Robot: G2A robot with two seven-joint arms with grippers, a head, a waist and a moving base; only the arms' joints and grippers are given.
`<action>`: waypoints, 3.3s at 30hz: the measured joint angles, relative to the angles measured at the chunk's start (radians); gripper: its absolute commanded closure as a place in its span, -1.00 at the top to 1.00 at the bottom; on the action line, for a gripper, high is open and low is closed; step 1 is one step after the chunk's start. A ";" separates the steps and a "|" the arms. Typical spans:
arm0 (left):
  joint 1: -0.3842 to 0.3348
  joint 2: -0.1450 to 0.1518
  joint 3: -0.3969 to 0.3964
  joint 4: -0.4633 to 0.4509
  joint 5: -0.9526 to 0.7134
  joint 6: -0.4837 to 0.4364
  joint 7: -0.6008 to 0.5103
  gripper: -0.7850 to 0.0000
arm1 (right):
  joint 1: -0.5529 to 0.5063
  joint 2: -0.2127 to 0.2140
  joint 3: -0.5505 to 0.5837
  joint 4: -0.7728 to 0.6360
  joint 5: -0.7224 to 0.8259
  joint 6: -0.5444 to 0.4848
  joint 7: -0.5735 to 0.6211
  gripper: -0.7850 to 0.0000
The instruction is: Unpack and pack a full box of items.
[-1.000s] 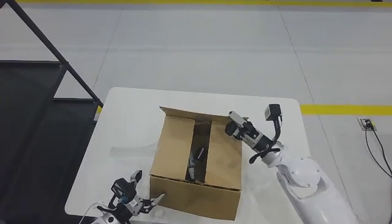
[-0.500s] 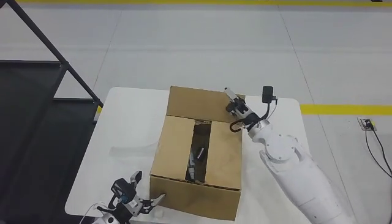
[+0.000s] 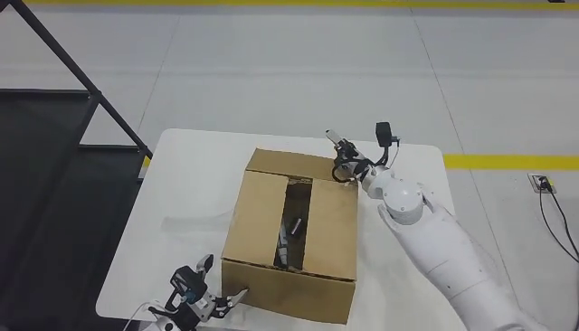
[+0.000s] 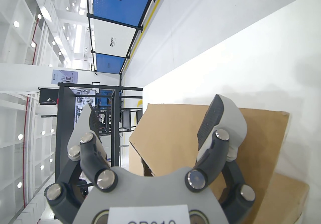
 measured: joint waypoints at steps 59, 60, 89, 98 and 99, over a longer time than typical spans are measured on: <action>-0.064 -0.027 0.007 0.065 -0.192 0.166 0.004 1.00 | -0.007 -0.066 -0.079 -0.104 0.100 -0.066 0.588 1.00; -0.055 -0.026 -0.003 0.056 -0.201 0.162 0.013 1.00 | -0.006 -0.069 -0.076 -0.108 0.110 -0.071 0.582 1.00; 0.019 -0.027 -0.076 -0.155 -0.328 0.153 -0.005 1.00 | 0.148 -0.231 -0.223 0.030 0.296 -0.224 0.591 1.00; 0.025 -0.031 -0.134 -0.141 -0.480 0.164 -0.023 1.00 | 0.154 -0.250 -0.207 0.093 0.296 -0.312 0.649 1.00; 0.028 -0.031 -0.148 -0.137 -0.499 0.162 -0.022 1.00 | 0.150 -0.247 -0.199 0.091 0.290 -0.318 0.656 1.00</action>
